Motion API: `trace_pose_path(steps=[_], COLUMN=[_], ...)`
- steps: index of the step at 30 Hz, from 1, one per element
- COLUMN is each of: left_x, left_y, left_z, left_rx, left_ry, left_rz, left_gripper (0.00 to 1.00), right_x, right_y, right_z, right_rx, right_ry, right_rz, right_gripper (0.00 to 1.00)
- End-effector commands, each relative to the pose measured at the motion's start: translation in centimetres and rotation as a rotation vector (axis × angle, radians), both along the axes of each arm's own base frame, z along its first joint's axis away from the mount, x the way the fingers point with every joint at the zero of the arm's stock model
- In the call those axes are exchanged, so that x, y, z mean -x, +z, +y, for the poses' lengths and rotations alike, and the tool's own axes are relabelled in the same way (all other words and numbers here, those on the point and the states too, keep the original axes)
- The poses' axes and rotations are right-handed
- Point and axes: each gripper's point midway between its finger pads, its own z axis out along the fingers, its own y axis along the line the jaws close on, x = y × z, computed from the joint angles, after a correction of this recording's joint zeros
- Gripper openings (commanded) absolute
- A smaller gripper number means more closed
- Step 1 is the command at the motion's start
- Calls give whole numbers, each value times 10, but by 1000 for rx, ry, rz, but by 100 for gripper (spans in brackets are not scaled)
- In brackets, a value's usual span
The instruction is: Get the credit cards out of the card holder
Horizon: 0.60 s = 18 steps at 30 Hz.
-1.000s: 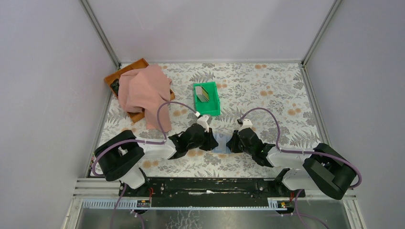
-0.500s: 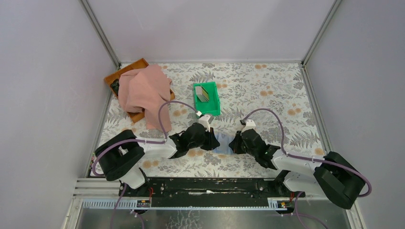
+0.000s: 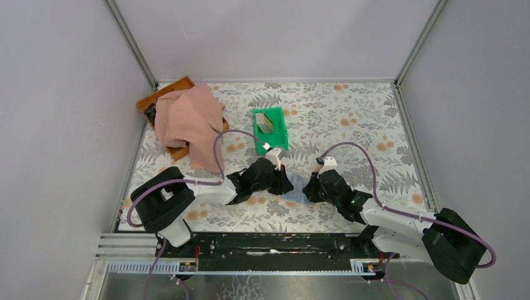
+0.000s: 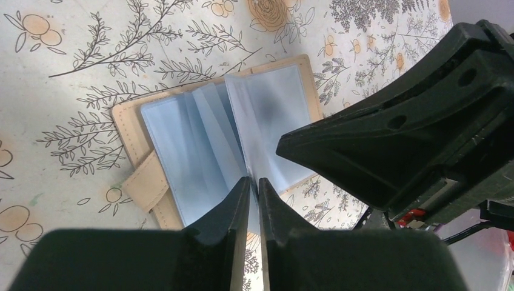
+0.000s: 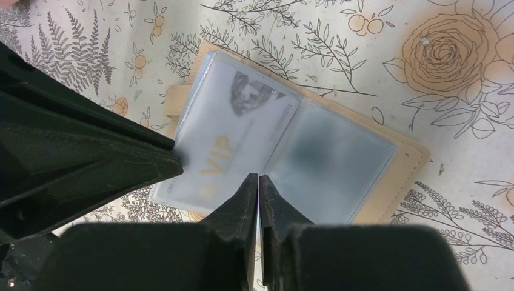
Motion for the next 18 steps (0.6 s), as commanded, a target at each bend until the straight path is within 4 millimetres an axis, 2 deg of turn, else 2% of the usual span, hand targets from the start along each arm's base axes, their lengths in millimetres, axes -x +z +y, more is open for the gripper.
trace_pose_path(steps=[1, 10, 12, 14, 18], left_x=[-1, -1, 0, 1, 2], left_y=[11, 17, 18, 20, 19], left_z=[-15, -20, -21, -23, -25], left_rx=[49, 61, 62, 67, 60], left_ry=[-20, -36, -38, -43, -47], left_rz=[-13, -14, -13, -11, -9], left_gripper=[16, 15, 15, 15, 15], right_x=[-6, -15, -17, -19, -20], right_y=[15, 26, 26, 25, 14], right_z=[-2, -10, -14, -22, -43], right_rx=[5, 26, 29, 45, 123], right_ry=[0, -58, -90, -140, -241], right_rz=[-52, -81, -83, -82, -47], right_gripper=[12, 44, 47, 46, 30])
